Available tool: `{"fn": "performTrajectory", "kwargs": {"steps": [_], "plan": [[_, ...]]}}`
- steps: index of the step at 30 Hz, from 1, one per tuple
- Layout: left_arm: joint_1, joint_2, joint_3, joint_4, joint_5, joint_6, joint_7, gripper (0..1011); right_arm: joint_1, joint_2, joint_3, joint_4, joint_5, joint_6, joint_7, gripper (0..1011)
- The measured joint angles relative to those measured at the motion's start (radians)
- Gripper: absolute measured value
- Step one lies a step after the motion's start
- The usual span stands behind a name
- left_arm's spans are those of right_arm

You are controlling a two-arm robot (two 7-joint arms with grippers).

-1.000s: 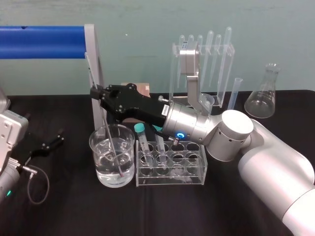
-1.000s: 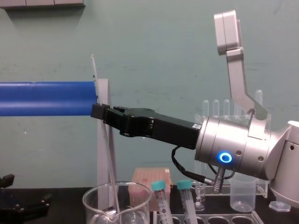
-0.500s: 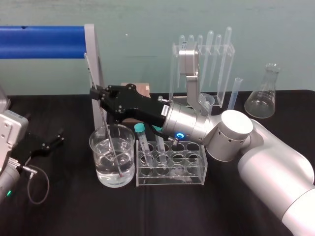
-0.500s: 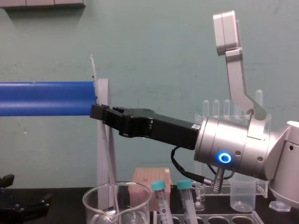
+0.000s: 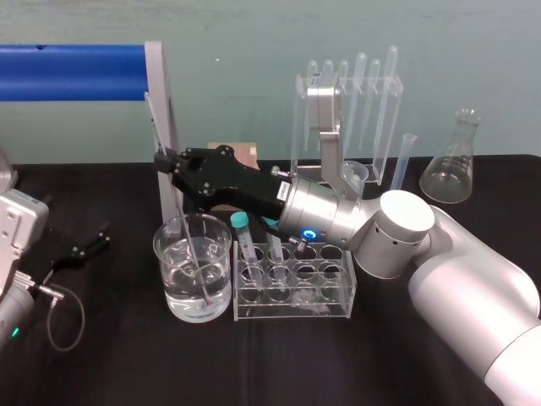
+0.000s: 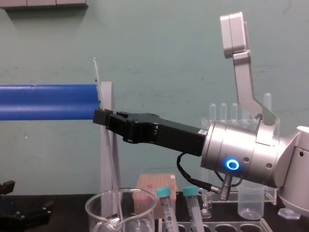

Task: Hold the thermometer with one hand and immerse one end into the beaker, then reinsert it into the test tube rack.

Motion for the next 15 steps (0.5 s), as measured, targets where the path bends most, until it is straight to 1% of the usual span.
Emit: {"fn": "performTrajectory", "kwargs": {"steps": [15], "plan": [[0.0, 0.0, 0.0, 0.0, 0.0, 0.0, 0.0, 1008, -0.003, 0.003, -0.001, -0.007, 0.0, 0.003, -0.001, 56]]}}
